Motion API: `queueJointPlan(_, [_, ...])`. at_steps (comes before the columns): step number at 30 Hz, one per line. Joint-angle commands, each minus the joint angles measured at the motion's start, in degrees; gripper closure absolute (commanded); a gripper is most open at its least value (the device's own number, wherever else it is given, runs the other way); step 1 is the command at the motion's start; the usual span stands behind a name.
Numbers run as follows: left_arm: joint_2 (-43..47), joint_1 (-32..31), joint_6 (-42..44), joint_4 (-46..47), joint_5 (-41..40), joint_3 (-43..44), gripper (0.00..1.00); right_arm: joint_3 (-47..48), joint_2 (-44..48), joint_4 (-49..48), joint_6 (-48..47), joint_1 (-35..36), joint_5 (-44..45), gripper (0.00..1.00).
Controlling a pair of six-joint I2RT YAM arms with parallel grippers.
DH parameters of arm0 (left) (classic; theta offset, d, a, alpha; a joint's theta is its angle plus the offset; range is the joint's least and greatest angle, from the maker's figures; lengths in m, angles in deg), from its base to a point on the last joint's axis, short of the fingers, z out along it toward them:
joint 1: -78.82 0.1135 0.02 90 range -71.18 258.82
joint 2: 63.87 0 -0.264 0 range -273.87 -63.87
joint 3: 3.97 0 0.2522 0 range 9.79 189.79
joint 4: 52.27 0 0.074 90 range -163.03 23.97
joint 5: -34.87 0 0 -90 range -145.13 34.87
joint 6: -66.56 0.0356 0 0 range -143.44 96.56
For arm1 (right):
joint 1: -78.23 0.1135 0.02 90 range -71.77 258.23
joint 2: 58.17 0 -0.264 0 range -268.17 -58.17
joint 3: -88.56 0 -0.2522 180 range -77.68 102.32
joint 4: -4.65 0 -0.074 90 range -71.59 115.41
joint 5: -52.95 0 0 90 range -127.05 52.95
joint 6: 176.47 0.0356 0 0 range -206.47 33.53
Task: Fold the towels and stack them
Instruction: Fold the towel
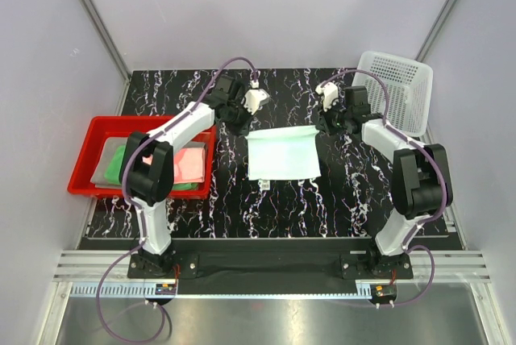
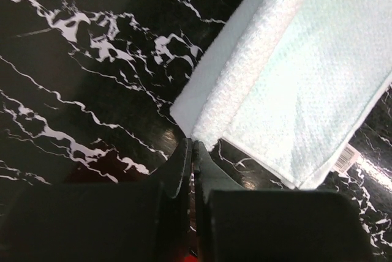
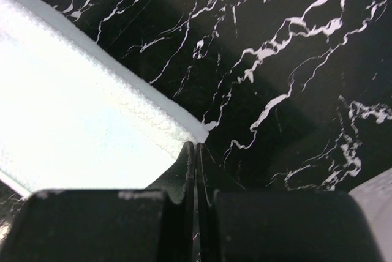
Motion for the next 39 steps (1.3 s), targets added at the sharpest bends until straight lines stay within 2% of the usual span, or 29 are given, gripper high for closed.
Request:
queueJointPlan(1, [5.8,-0.4,-0.7,1.6,-2.7,-3.0,1.0,-3.1,3.8,-1.8,3.0,0.1,2.7,1.0])
queueJointPlan(5, [8.2,-2.6,-1.9,2.8,-3.4,-8.4,1.0,-7.6,7.2,-2.1,6.9,0.9,3.0,1.0])
queueJointPlan(14, [10.4,-5.1,-5.1,3.5,-2.5,-14.4,1.0,-12.4,12.2,2.2,11.2,2.0,3.9,1.0])
queueJointPlan(25, [13.5,-6.3,-6.1,1.8,-2.3,-16.5,1.0,-15.1,14.6,5.4,14.7,3.1,4.3,1.0])
queueJointPlan(32, [13.3,-6.9,-7.4,-0.3,2.1,-17.1,1.0,-15.1,14.4,9.0,17.4,3.3,3.7,1.0])
queueJointPlan(39, [13.2,-7.7,-7.9,-0.5,2.0,-18.8,0.98,-15.3,15.1,12.6,19.3,3.4,3.3,1.0])
